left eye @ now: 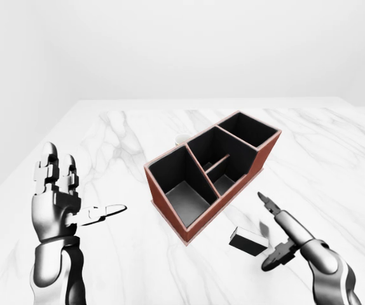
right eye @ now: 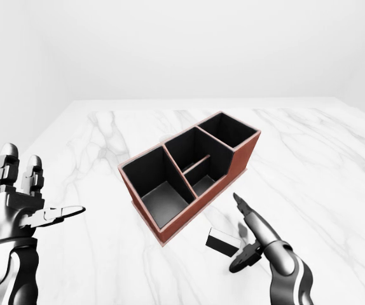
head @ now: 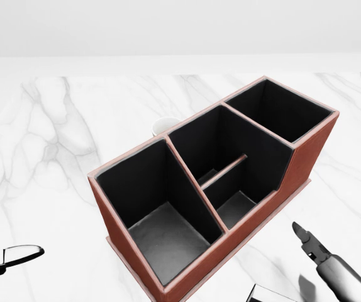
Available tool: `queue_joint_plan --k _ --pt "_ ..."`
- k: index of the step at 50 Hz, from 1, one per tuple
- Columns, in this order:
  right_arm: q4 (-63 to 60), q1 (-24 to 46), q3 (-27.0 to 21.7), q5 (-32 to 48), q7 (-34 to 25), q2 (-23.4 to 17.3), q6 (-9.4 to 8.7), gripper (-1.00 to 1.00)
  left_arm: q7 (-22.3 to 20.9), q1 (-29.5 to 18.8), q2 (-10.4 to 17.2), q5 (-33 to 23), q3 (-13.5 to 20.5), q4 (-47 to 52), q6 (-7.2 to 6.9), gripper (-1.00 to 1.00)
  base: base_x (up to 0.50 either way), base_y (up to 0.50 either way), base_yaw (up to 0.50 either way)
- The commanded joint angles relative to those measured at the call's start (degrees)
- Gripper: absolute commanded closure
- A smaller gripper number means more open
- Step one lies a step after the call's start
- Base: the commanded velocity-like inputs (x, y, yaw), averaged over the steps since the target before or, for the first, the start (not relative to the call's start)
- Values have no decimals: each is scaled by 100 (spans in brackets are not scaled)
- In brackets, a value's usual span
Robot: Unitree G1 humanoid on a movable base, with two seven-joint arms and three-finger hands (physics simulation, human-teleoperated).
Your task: Pick up the book and place it in the left compartment of the caddy.
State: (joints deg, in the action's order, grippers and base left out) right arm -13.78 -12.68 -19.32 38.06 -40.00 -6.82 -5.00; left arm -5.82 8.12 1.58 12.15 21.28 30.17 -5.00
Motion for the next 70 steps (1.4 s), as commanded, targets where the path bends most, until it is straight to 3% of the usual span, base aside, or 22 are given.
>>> queue_joint_plan --k 1,64,65,66,68,69,70 --pt "303 132 115 -9 1 -74 0 -100 -1 -6 9 14 15 -27 0 -100 0 0 0" --pt "1454 337 497 -458 579 -282 0 -100 5 -4 1 14 14 27 0 -100 0 0 0" --pt "1498 357 497 -470 594 -289 0 -33 6 -7 4 18 19 26 0 -100 0 0 0" --pt "1555 381 495 -488 615 -301 0 -7 4 -7 4 19 19 20 0 -100 0 0 0" --pt "1578 392 510 -497 634 -311 0 67 1 -9 8 26 25 9 0 -100 0 0 0" --pt "1567 390 515 -499 638 -312 0 94 4 -11 12 28 27 18 0 -100 0 0 0" --pt "1510 379 543 -470 632 -307 0 100 2 -12 13 35 34 16 0 -100 0 0 0"
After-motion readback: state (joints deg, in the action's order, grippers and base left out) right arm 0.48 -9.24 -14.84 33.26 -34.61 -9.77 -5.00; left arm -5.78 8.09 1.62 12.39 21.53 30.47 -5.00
